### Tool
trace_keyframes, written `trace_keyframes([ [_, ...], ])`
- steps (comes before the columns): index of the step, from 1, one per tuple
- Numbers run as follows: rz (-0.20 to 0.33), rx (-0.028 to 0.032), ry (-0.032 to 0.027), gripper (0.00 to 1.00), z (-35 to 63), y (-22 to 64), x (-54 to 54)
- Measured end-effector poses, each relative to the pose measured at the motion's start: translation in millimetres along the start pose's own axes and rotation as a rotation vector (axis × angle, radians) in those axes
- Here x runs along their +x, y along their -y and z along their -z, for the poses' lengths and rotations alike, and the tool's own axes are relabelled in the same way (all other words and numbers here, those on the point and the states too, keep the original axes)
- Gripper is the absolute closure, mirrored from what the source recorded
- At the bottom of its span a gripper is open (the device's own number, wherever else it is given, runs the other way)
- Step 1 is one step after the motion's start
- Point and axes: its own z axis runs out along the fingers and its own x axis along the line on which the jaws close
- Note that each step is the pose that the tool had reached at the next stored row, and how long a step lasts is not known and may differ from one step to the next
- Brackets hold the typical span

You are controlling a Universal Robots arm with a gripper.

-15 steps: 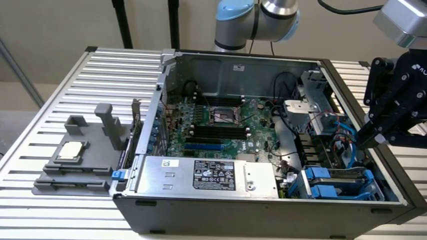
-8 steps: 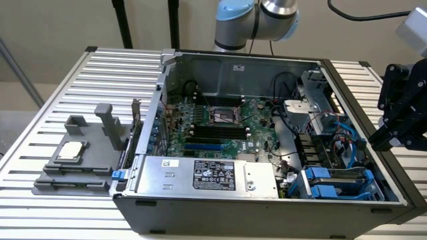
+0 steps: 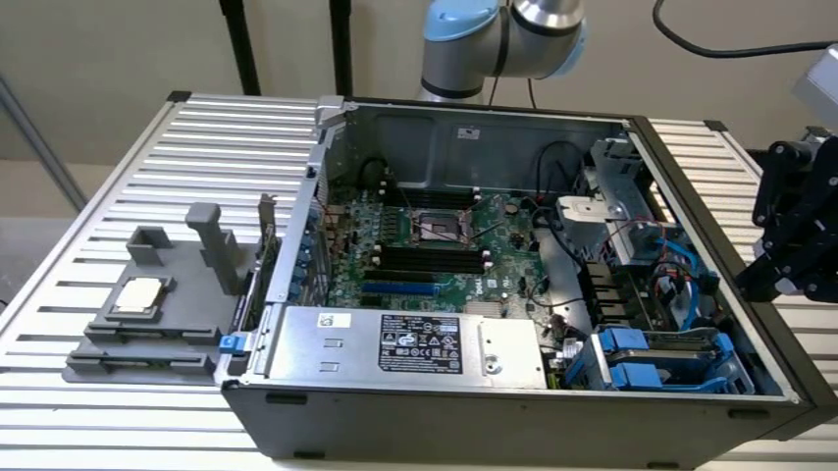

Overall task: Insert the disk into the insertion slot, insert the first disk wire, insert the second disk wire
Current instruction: 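Insert the first disk wire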

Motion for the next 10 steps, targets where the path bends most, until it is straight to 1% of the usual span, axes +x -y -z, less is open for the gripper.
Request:
trace_keyframes([
  [10, 0.019, -0.0014, -0.0005, 0.81, -19.6, 1.3, -18.7],
])
